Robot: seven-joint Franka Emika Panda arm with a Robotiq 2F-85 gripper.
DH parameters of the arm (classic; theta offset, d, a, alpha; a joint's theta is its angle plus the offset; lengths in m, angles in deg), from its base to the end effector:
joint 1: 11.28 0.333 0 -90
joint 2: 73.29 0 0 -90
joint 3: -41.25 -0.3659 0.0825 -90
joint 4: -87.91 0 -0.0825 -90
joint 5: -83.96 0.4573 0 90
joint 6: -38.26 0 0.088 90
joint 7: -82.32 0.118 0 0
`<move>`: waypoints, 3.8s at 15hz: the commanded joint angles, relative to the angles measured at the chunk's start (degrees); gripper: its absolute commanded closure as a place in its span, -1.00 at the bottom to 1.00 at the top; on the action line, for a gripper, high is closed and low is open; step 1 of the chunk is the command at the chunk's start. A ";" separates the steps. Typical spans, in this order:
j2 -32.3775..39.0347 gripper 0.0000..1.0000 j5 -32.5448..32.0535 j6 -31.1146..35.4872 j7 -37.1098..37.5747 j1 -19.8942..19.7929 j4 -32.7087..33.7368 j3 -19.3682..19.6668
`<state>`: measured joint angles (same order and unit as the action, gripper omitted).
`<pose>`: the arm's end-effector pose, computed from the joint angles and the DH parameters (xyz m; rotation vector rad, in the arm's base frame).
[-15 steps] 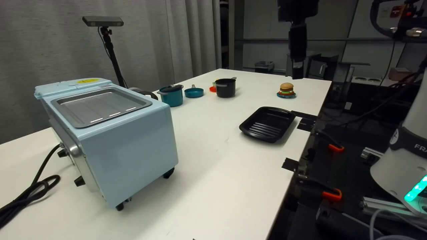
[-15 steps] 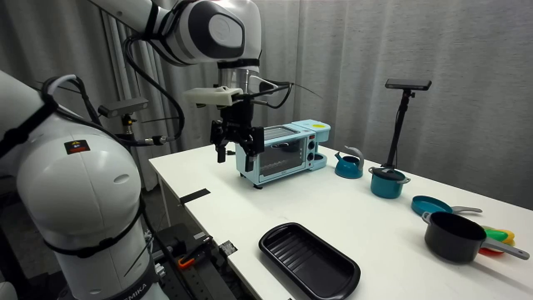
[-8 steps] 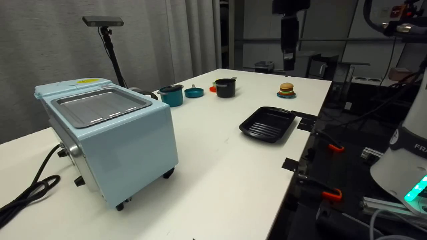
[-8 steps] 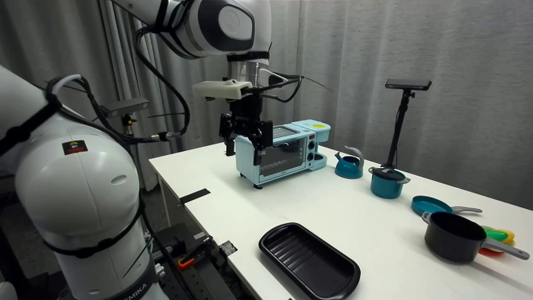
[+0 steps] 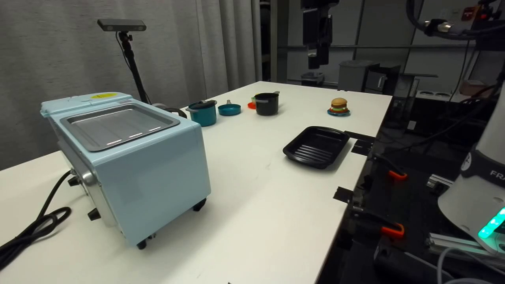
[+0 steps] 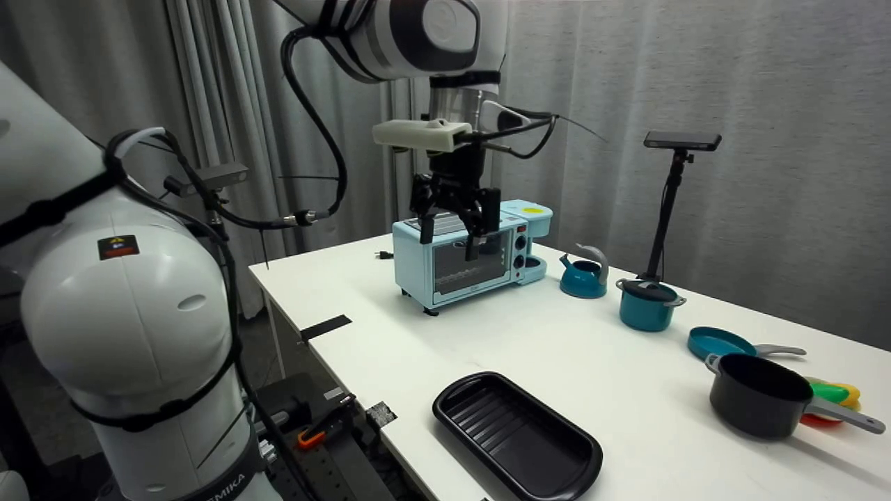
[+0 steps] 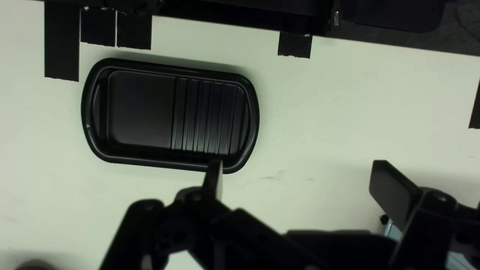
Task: Transfer the lid from the pot to the pan
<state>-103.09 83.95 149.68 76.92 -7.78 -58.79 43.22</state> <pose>0.4111 0.0111 0.4322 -3.1119 -0.1969 0.1487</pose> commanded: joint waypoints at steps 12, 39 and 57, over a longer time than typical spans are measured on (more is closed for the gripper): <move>19.20 -1.00 2.75 5.85 -3.63 -2.00 16.21 1.94; 39.44 -1.00 1.56 7.94 -3.21 -7.31 37.12 2.12; 43.29 -1.00 1.64 8.26 0.43 -7.32 40.29 2.09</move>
<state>-62.97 85.13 158.46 76.08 -14.51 -22.72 45.64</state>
